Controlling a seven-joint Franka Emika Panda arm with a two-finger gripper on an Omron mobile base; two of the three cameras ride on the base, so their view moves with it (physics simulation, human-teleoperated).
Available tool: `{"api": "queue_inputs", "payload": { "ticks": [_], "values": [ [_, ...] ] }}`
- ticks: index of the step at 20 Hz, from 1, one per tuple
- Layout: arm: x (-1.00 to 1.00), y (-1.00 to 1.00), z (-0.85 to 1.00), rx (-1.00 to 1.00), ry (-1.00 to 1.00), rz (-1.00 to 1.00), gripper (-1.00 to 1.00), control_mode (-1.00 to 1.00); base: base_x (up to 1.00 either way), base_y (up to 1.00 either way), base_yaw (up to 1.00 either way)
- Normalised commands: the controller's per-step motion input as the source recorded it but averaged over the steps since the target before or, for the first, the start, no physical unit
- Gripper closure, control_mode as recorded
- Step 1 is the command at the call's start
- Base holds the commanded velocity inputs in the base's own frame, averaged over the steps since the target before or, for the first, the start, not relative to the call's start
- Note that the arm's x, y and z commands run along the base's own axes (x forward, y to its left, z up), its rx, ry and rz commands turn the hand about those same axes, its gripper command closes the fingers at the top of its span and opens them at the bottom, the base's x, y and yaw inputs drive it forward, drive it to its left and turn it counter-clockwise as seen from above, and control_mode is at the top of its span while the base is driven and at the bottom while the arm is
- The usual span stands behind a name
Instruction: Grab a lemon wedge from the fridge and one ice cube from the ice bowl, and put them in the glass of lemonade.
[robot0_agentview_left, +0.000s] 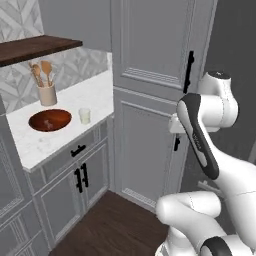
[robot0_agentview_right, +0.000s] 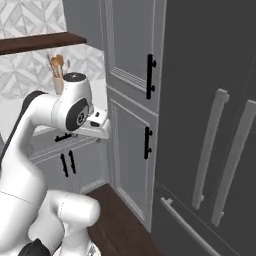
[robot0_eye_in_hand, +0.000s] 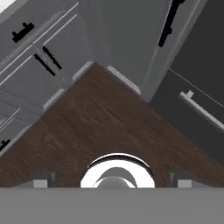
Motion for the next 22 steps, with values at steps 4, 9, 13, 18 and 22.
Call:
{"api": "queue_inputs", "payload": {
  "ticks": [4, 9, 13, 18, 22],
  "values": [
    [0.00, 0.00, 0.00, 0.00, 0.00, 0.00, -1.00, 1.00, 0.36, 0.33, 0.81],
    [0.00, 0.00, 0.00, 0.00, 0.00, 0.00, -1.00, 1.00, 0.94, 0.29, 0.49],
    [0.00, 0.00, 0.00, 0.00, 0.00, 0.00, -1.00, 1.00, 1.00, 0.08, 0.29],
    [0.00, 0.00, 0.00, 0.00, 0.00, 0.00, -1.00, 1.00, 0.91, -0.56, 0.14],
    [0.00, 0.00, 0.00, 0.00, 0.00, 0.00, -1.00, 1.00, 0.63, -0.67, 0.12]
  ]
}}
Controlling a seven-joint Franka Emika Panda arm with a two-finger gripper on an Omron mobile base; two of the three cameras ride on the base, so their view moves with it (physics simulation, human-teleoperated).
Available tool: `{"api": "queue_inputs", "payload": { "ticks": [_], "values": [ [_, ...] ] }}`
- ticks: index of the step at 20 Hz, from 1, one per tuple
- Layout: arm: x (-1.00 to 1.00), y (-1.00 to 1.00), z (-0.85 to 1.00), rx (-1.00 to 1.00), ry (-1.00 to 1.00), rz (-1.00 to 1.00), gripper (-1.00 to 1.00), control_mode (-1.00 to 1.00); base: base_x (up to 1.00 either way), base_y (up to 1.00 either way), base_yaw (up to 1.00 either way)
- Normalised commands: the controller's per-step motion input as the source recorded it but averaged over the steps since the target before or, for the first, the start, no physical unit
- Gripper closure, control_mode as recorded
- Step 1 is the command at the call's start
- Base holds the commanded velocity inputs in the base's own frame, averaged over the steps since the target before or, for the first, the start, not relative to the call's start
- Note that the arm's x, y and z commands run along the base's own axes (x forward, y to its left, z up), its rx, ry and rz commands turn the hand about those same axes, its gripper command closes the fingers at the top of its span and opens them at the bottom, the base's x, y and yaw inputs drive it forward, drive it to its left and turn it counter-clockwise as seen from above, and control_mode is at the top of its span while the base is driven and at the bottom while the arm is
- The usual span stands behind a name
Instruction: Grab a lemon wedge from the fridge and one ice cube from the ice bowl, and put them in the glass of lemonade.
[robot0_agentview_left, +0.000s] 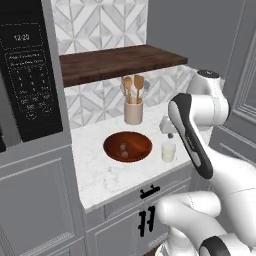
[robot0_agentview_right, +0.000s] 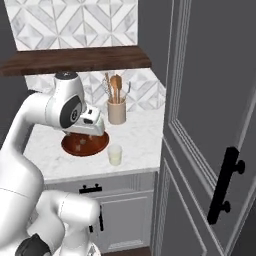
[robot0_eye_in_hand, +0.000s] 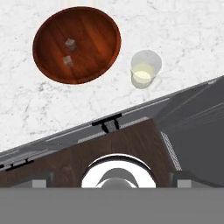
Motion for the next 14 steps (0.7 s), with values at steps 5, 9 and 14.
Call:
{"api": "queue_inputs", "payload": {
  "ticks": [5, 9, 14],
  "values": [
    [0.00, 0.00, 0.00, 0.00, 0.00, 0.00, -1.00, 1.00, 0.87, 0.00, 0.07],
    [0.00, 0.00, 0.00, 0.00, 0.00, 0.00, -1.00, 1.00, 0.66, 0.28, 0.12],
    [0.07, 0.21, -0.36, -0.03, 0.29, 0.18, -1.00, -1.00, 0.00, 0.00, 0.00]
  ]
}}
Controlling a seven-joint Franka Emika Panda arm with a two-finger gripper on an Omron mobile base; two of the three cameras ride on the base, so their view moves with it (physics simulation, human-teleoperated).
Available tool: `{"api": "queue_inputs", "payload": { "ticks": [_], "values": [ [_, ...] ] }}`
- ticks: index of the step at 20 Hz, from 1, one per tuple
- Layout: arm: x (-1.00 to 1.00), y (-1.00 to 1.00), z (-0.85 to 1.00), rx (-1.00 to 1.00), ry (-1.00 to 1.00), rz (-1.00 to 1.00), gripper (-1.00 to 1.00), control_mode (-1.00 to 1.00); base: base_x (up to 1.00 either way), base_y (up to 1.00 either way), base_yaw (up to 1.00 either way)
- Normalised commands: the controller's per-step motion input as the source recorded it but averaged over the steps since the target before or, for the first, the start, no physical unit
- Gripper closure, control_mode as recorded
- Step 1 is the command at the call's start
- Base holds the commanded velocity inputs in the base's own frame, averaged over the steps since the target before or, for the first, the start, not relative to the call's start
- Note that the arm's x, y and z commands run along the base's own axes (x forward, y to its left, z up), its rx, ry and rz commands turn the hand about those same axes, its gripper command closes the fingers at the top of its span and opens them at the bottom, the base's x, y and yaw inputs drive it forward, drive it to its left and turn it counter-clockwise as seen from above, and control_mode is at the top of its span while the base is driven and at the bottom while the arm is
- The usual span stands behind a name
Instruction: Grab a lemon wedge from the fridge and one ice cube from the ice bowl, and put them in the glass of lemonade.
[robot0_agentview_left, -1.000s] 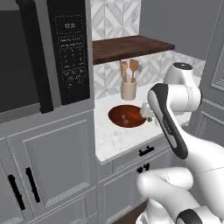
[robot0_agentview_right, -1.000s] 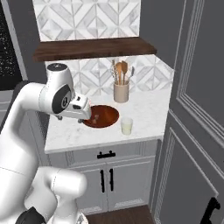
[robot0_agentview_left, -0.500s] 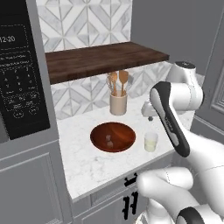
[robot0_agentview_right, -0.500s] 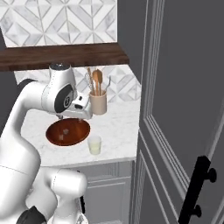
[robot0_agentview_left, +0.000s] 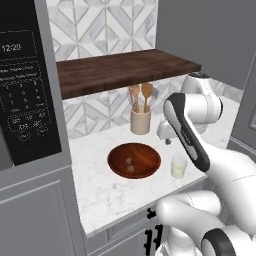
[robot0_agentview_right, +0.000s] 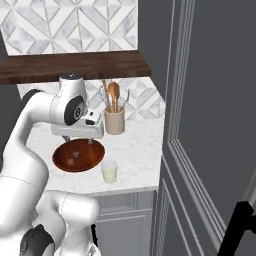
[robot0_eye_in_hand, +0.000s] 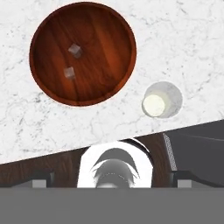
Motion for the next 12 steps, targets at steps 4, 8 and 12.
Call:
{"api": "queue_inputs", "payload": {
  "ticks": [4, 8, 12],
  "values": [
    [0.37, 0.27, -0.35, 0.01, 0.14, 0.16, -1.00, -1.00, 0.00, 0.00, 0.00],
    [0.32, 0.15, -0.72, -0.02, -0.07, 0.03, -1.00, -1.00, 0.00, 0.00, 0.00],
    [0.01, 0.46, -0.32, -0.07, -0.07, -0.06, -1.00, -1.00, 0.00, 0.00, 0.00]
  ]
}}
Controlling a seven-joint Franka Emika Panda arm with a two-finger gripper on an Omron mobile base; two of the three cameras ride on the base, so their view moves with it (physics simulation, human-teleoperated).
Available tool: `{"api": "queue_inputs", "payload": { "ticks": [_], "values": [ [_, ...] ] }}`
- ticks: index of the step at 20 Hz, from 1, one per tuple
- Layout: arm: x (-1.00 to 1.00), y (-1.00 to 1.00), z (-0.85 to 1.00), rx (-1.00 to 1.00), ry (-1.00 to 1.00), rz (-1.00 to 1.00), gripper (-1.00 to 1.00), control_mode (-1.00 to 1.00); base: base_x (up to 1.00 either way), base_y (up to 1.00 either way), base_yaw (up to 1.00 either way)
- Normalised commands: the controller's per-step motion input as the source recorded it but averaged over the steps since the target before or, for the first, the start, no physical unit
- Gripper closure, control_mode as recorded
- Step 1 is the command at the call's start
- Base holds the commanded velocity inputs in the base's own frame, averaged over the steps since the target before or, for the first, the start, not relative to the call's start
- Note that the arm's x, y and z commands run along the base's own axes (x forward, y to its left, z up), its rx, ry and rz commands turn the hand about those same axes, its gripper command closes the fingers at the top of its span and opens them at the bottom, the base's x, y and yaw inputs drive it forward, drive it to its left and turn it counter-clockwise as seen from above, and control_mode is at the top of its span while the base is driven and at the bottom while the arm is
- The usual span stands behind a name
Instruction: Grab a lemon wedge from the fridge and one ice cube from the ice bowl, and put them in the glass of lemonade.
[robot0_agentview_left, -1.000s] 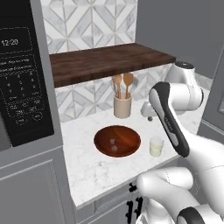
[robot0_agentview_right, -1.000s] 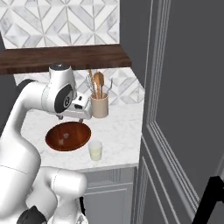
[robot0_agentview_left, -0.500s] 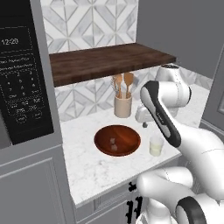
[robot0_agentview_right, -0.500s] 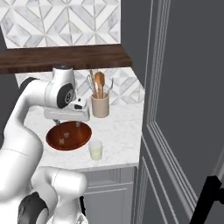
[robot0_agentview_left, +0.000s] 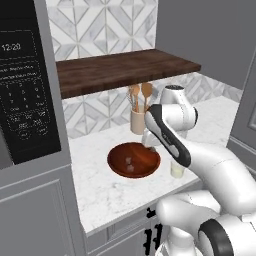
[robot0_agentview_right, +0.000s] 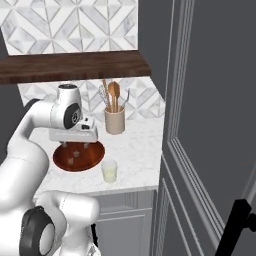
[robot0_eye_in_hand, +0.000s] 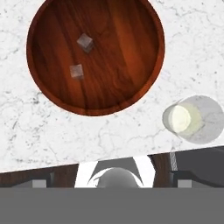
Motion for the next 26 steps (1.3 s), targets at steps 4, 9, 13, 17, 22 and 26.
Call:
{"api": "queue_inputs", "payload": {
  "ticks": [4, 9, 13, 17, 22, 26],
  "values": [
    [0.04, 0.32, -0.21, -0.04, -0.06, -0.07, -1.00, -1.00, 0.00, 0.00, 0.00],
    [0.10, 0.12, -0.16, -0.02, -0.01, -0.07, -1.00, -1.00, 0.00, 0.00, 0.00],
    [0.12, 0.08, -0.13, -0.01, 0.00, -0.06, -1.00, -1.00, 0.00, 0.00, 0.00],
    [0.19, 0.02, -0.15, -0.01, 0.00, -0.05, -1.00, -1.00, 0.00, 0.00, 0.00],
    [0.22, 0.00, -0.09, 0.00, 0.00, -0.02, -1.00, -1.00, 0.00, 0.00, 0.00],
    [0.15, 0.00, -0.08, 0.00, 0.00, -0.01, -1.00, -1.00, 0.00, 0.00, 0.00]
  ]
}}
